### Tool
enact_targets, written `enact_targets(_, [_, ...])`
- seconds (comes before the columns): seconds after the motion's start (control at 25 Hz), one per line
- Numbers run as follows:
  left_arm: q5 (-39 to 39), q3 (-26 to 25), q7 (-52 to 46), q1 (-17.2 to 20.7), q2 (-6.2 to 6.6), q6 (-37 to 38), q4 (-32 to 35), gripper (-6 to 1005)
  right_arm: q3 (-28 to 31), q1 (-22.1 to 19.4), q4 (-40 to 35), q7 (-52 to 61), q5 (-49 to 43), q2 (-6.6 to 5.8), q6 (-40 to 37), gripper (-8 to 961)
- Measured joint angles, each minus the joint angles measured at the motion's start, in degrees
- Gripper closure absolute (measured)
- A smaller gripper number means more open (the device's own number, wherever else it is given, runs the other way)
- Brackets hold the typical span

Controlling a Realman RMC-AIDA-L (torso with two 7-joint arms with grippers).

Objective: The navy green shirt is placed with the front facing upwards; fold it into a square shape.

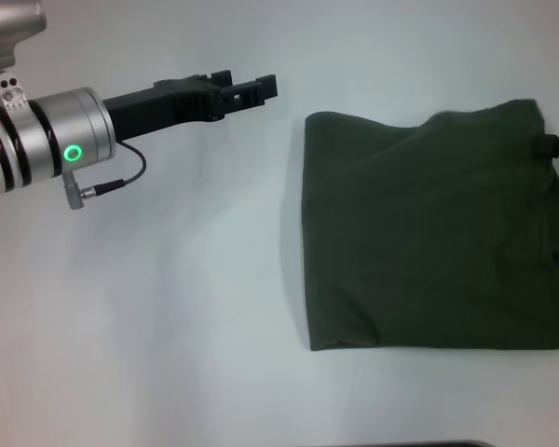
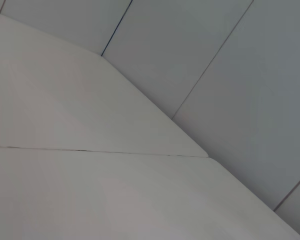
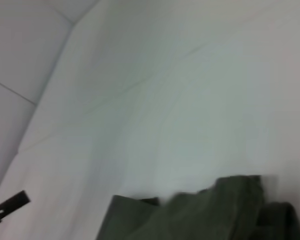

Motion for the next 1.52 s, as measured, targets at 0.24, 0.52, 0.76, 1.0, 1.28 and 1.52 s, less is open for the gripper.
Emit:
enact_targets(0.24, [0.0,0.0,0.0,0.0,0.0,-0.2,0.0,126,2.7,-1.7,-0.3,0.7,1.2,0.17,3.3,819])
enact_targets(0.52, [-0.1,0.0,0.0,0.1,0.0,-0.2,0.0,126,4.7,-1.9,-0.8,0.2,3.8,-1.65,2.1,521])
enact_targets(0.76, [-0.1,0.0,0.0,0.1,0.0,-0.2,0.0,126,4.2,0.1,-0.5,0.6,3.7,-2.08,-0.6,259])
enact_targets(1.0, [-0.1,0.0,0.0,0.0,0.0,0.2,-0.1,127,0.3,0.9,-0.2,1.4,3.6,-1.5,-3.6,178])
enact_targets(1.28, [0.3,0.0,-0.1,0.3,0.0,1.4,0.0,127,-1.4,0.1,-0.1,0.0,3.5,-1.27,-7.7,186])
enact_targets(1.52, [0.1,0.3,0.0,0.8,-0.08,1.5,0.2,127,-1.6,-0.8,1.0,-1.3,2.6,-0.67,-6.1,222])
